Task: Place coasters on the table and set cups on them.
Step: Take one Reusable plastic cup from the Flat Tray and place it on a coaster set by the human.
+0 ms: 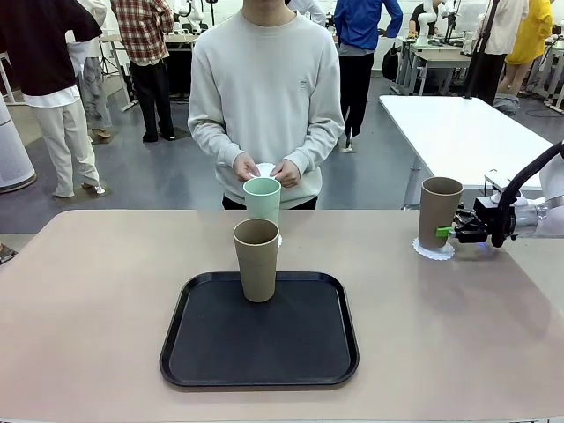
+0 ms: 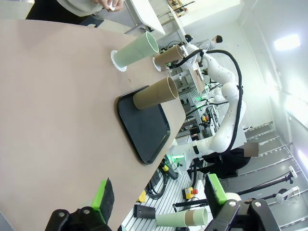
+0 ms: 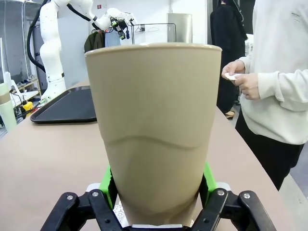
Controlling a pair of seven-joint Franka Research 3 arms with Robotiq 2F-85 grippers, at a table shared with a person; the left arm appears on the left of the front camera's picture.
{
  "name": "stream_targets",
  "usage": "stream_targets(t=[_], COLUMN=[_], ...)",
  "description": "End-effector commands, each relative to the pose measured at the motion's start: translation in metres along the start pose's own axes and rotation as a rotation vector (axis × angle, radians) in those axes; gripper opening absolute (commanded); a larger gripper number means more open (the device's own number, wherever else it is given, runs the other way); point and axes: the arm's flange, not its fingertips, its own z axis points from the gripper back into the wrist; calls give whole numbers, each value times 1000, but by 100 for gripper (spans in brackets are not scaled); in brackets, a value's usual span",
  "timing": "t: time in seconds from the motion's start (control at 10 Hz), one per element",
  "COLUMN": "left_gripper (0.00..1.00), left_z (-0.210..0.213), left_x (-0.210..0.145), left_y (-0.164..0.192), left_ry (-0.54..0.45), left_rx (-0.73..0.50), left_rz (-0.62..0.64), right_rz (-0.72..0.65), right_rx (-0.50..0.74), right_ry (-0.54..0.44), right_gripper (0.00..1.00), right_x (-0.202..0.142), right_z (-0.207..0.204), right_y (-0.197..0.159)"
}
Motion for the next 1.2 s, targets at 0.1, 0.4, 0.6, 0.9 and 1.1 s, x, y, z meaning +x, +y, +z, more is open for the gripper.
stream_targets(t=[0.1, 0.4, 0.6, 0.9, 1.1], left_gripper=[100, 100, 100, 100, 100], left_z=[2, 2, 2, 2, 2], left_x=[-1, -1, -1, -1, -1], left_y=[-2, -2, -2, -2, -2], left_ry=[2, 2, 2, 2, 2], left_rx=[-2, -2, -2, -2, -2], left_rz=[-3, -3, -3, -3, -3], right_rz=[-45, -71, -84, -96, -103], right_rx=[-11, -12, -20, -24, -23], right_ry=[-21, -3, -4, -4, 4], right_gripper=[81, 81, 81, 81, 81], right_x=[3, 1, -5, -11, -12], right_z=[1, 0, 2, 6, 5], right_y=[-6, -1, -2, -1, 2])
